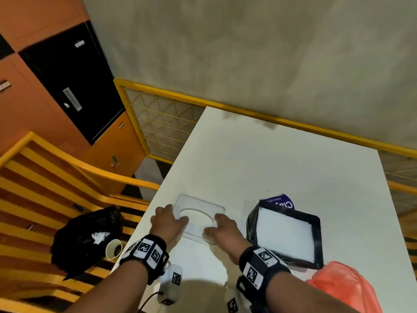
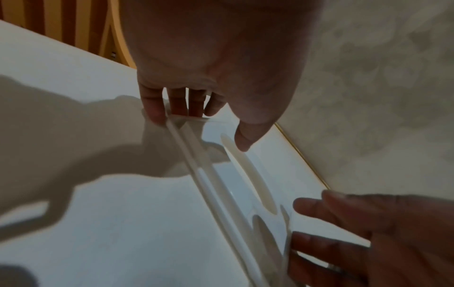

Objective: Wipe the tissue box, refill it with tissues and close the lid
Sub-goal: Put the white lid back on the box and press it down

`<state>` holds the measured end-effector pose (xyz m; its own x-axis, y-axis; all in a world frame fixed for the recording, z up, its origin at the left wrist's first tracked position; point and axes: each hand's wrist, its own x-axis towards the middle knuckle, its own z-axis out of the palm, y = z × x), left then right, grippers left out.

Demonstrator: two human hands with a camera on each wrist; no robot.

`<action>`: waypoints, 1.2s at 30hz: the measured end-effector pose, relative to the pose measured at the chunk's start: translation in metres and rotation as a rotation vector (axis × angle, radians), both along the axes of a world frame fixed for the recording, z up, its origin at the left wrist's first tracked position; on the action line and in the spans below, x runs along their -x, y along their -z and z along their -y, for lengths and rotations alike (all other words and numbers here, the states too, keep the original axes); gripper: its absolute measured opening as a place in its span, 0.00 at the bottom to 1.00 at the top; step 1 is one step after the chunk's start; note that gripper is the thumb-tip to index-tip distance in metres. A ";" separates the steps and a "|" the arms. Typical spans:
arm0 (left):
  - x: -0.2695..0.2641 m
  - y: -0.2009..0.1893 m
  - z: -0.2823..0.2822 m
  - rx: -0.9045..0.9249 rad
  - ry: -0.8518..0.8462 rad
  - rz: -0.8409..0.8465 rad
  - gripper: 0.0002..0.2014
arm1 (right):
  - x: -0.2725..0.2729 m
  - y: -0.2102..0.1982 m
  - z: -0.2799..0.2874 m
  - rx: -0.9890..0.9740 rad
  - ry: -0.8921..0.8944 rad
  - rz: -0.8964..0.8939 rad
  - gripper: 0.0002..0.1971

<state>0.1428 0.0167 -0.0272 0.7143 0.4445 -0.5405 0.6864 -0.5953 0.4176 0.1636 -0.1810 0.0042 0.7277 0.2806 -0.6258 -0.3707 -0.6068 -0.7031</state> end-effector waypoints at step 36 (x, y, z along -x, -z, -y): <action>-0.014 -0.071 0.199 0.137 0.237 0.354 0.18 | 0.025 -0.053 0.234 0.360 0.039 0.392 0.27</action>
